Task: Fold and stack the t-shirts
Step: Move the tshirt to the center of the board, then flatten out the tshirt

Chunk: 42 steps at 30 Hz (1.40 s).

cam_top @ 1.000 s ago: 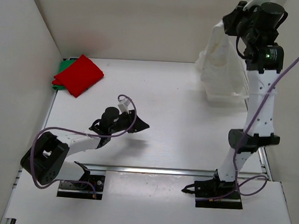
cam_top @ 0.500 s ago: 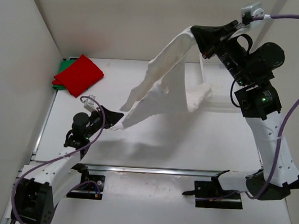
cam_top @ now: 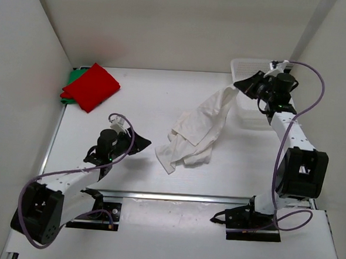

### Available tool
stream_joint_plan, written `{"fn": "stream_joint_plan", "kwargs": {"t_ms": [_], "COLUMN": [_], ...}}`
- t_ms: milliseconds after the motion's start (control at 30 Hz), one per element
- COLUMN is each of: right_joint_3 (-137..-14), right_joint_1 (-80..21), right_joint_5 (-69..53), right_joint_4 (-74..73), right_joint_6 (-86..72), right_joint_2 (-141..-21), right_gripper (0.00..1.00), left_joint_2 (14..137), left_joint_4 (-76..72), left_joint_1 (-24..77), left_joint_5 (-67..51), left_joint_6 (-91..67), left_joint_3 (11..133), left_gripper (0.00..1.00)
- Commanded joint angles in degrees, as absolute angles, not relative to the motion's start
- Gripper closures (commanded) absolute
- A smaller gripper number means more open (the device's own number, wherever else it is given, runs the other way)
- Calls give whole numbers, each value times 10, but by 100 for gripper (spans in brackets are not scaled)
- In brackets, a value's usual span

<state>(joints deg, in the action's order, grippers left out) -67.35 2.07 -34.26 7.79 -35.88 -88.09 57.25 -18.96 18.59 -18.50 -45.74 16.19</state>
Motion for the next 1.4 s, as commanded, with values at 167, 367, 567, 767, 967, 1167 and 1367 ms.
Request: {"fn": "stream_joint_plan", "kwargs": {"t_ms": [167,367,567,767,967,1167,1367], "right_joint_3": [-861,-623,-426,-289,-295,-334,-365], "right_joint_1": [10,-118,-294,-465,-503,-510,-499], "right_joint_5": [-217,-74,-62,19,27,10,-12], "right_joint_4": [-117,-14,83,163,206,231,231], "right_joint_6": [-252,-301,-352,-367,-338,-315,-311], "right_joint_2": [-956,-790,-720,-713,-806,-885,-922], "right_gripper": [60,55,96,77,55,54,99], "left_joint_2": [719,792,842,797,758,752,744], "left_joint_4": [-215,-217,-242,-266,-258,-265,-265], "left_joint_1": [268,265,259,236,230,216,211], "left_joint_5": [-126,-113,-152,-152,-156,-163,-163], "left_joint_6": [-424,-422,-447,-466,-465,-466,-461], "left_joint_3": [256,324,329,267,248,229,215], "left_gripper": [51,47,47,47,46,46,45]}}
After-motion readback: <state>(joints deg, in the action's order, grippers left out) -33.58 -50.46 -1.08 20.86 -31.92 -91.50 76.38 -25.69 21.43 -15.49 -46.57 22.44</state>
